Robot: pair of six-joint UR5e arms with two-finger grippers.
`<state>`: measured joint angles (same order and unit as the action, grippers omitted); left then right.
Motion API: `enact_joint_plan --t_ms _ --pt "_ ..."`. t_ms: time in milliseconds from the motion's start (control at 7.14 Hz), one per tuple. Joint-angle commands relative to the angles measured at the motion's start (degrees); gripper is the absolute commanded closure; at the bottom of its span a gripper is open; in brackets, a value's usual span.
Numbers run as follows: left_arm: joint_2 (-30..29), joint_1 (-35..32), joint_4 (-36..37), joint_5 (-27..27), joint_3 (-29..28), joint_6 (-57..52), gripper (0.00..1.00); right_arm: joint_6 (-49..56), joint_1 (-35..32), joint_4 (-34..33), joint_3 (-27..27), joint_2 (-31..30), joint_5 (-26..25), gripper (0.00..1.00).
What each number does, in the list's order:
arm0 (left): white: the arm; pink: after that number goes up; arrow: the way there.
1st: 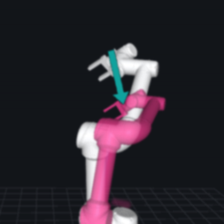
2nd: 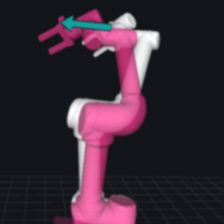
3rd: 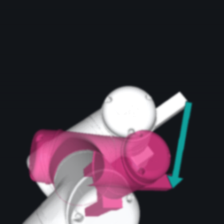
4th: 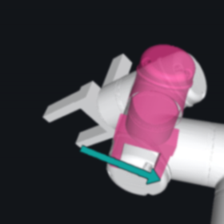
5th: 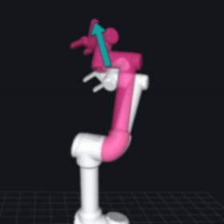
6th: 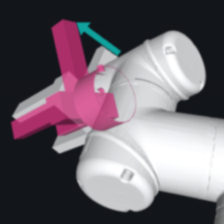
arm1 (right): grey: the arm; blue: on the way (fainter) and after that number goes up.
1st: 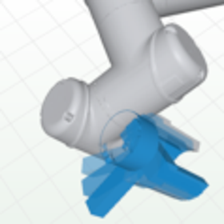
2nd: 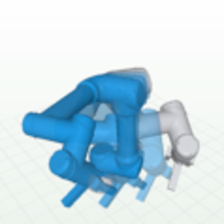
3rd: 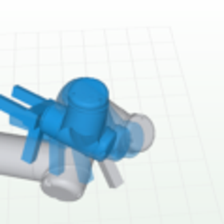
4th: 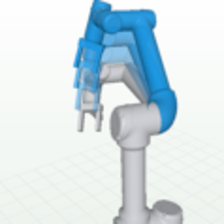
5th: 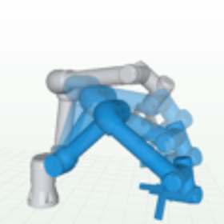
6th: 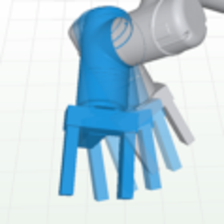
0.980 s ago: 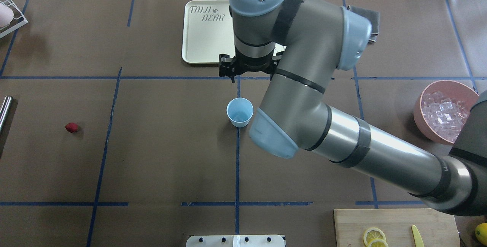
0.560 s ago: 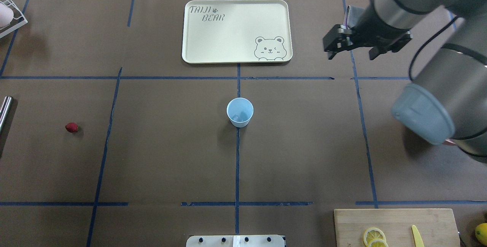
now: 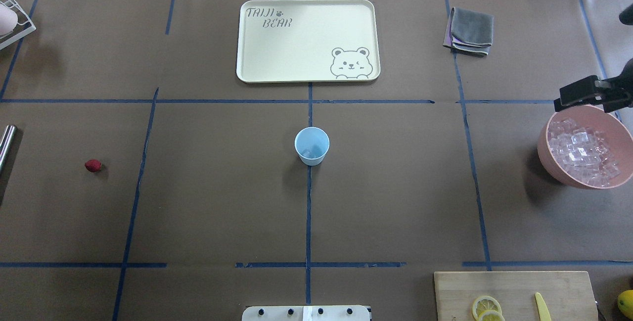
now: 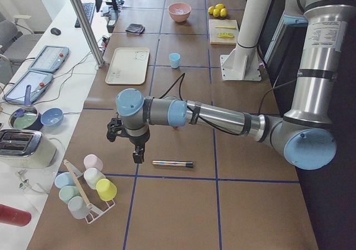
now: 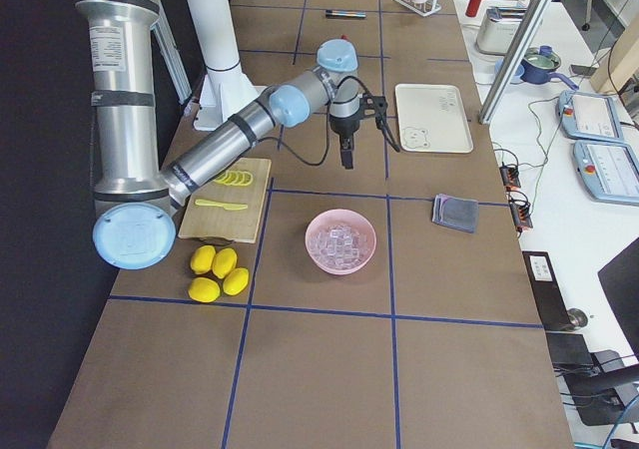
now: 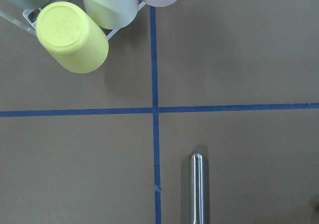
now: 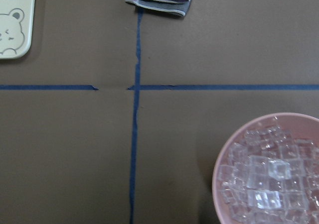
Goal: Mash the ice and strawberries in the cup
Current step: 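Move the right gripper back over the pink bowl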
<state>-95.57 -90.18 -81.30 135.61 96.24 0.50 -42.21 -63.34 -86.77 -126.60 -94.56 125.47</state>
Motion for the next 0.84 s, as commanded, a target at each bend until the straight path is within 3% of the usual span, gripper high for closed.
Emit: enact_joint_plan --t_ms 0,140,700 --pt "-0.05 0.09 0.00 0.00 0.01 0.02 0.00 1.07 -0.38 14.63 7.11 -7.99 0.13 0.02" --pt "-0.05 0.09 -0.09 0.00 0.09 0.02 0.00 1.16 -0.29 18.70 12.38 -8.00 0.13 0.02" --pt "-0.14 0.09 -0.09 0.00 0.09 0.02 0.00 1.08 1.11 19.53 17.79 -7.04 0.39 0.08"
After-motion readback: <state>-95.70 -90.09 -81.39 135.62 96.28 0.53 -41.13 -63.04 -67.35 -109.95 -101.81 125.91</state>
